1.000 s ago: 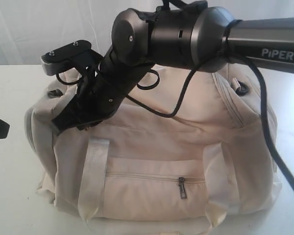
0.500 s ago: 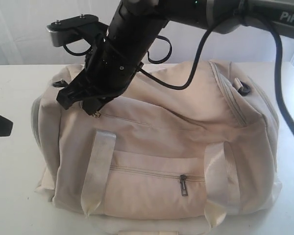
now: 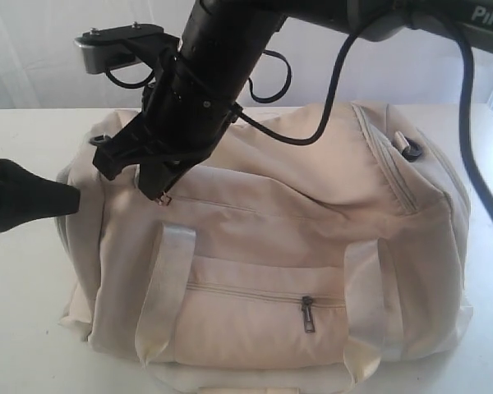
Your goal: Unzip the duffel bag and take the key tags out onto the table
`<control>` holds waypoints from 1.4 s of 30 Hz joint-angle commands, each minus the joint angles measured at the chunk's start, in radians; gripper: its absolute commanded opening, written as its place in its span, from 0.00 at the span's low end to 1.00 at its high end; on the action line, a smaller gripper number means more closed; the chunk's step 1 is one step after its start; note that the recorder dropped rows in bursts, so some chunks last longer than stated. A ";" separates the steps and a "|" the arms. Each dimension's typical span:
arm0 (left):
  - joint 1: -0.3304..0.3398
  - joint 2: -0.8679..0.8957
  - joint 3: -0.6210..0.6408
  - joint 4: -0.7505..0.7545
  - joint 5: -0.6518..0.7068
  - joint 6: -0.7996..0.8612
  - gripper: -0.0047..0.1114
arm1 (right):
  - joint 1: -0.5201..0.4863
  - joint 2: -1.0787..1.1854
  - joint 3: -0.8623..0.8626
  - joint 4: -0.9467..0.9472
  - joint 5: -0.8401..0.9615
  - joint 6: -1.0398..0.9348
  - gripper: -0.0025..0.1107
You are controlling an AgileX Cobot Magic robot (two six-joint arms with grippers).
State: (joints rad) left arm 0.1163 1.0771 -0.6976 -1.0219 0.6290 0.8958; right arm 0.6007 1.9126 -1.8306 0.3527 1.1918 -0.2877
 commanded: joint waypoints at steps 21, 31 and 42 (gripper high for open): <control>0.000 0.172 -0.014 -0.242 0.029 0.402 0.71 | -0.004 -0.001 -0.009 0.092 0.029 -0.075 0.02; -0.088 0.273 -0.014 -0.260 -0.062 0.437 0.61 | -0.004 -0.001 -0.009 0.094 0.029 -0.075 0.02; -0.088 0.271 -0.014 -0.260 -0.004 0.421 0.04 | -0.004 -0.001 -0.009 0.090 0.029 -0.077 0.02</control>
State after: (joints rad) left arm 0.0349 1.3491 -0.7095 -1.2650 0.5654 1.3245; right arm 0.5995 1.9231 -1.8306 0.4212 1.2068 -0.3501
